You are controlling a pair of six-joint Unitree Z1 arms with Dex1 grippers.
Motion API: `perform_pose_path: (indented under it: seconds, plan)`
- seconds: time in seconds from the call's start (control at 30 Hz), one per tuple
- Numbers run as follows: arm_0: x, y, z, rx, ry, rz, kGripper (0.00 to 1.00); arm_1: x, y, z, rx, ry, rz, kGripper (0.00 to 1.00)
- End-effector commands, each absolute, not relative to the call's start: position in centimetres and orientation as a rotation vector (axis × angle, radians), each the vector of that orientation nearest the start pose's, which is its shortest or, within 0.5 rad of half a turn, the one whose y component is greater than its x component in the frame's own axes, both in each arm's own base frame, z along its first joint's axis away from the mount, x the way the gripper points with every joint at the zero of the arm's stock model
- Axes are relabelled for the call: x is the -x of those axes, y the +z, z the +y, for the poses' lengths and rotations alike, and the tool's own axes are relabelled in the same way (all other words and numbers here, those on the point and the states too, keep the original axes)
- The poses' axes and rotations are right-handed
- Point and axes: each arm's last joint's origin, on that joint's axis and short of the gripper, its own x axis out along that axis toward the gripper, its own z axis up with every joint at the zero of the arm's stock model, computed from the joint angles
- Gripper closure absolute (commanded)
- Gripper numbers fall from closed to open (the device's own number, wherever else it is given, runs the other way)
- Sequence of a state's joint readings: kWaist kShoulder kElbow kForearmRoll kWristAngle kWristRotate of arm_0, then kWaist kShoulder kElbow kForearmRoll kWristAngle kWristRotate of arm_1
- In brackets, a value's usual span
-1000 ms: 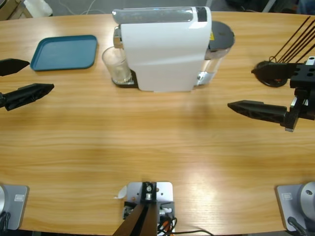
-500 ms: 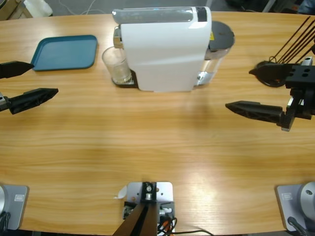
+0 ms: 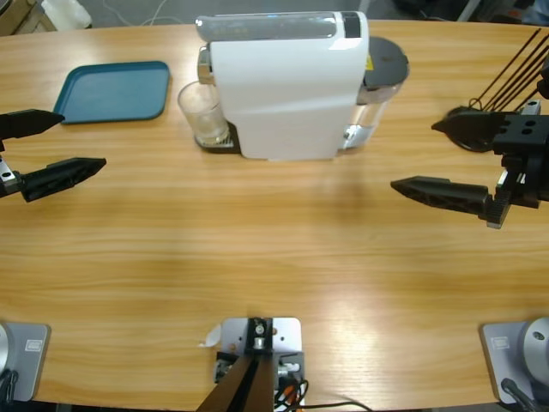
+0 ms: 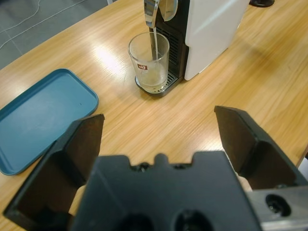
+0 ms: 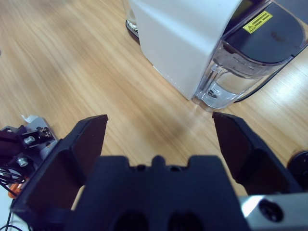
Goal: Pour coffee
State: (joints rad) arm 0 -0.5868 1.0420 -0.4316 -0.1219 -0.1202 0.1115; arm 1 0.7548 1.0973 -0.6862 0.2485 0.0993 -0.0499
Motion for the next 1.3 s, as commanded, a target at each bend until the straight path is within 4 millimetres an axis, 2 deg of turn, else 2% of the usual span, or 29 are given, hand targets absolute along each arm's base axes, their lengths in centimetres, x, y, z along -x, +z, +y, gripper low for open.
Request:
perform_pose_path:
  seconds: [0.03,0.9,1.07,1.23,1.3]
  plan:
    - [-10.86,25.8,-8.19,-0.238,-0.748,0.506,0.004,-11.87,28.99,11.77,0.289,0.849,0.701,0.032]
    - [-11.77,24.85,-8.94,-0.243,-0.764,0.572,0.004,-11.33,29.1,11.12,0.297,0.822,0.682,0.036]
    - [-11.69,24.89,-8.92,-0.242,-0.77,0.568,0.007,-11.37,29.1,11.16,0.297,0.822,0.684,0.105]
    - [-11.58,24.94,-8.87,-0.24,-0.774,0.564,0.009,-11.28,29.24,11.08,0.295,0.823,0.676,0.098]
    - [-11.57,24.93,-8.87,-0.239,-0.775,0.564,0.009,-11.32,29.31,11.1,0.295,0.821,0.674,0.051]
